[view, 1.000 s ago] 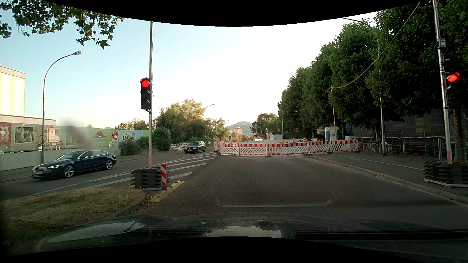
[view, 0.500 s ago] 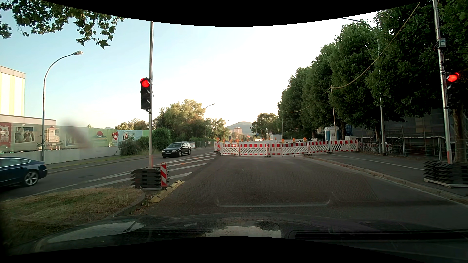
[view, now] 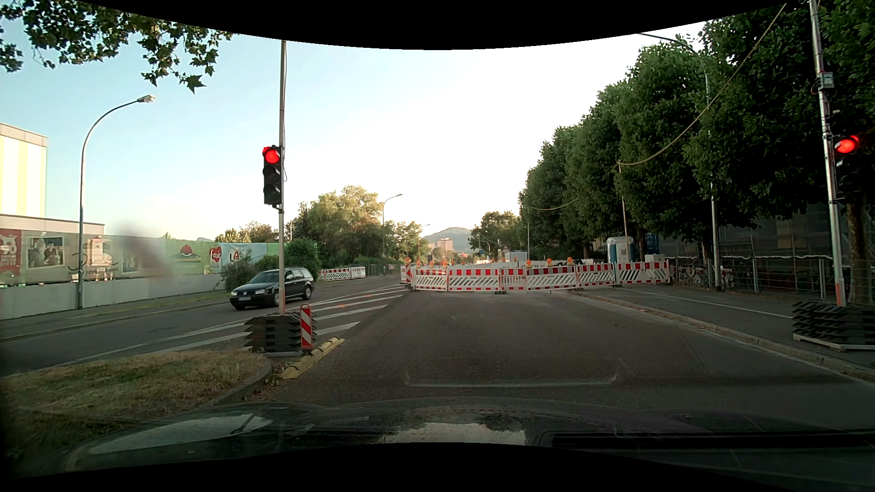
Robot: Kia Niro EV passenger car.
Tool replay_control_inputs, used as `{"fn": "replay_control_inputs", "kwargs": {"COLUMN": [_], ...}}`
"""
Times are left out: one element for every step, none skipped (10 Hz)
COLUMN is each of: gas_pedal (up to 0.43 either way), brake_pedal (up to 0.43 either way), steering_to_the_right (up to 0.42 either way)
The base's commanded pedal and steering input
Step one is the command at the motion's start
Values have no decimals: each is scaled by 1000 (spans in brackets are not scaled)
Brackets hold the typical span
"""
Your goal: Follow the waypoints while adhering to traffic rules and regulations
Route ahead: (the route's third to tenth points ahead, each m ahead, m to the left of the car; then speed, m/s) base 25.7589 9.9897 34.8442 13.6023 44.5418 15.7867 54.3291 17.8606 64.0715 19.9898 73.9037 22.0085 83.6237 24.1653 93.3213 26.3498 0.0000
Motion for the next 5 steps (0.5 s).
{"fn": "replay_control_inputs", "kwargs": {"gas_pedal": [0, 0, 0, 0, 0], "brake_pedal": [250, 262, 268, 274, 280], "steering_to_the_right": [-3, -3, -3, -3, -3]}}
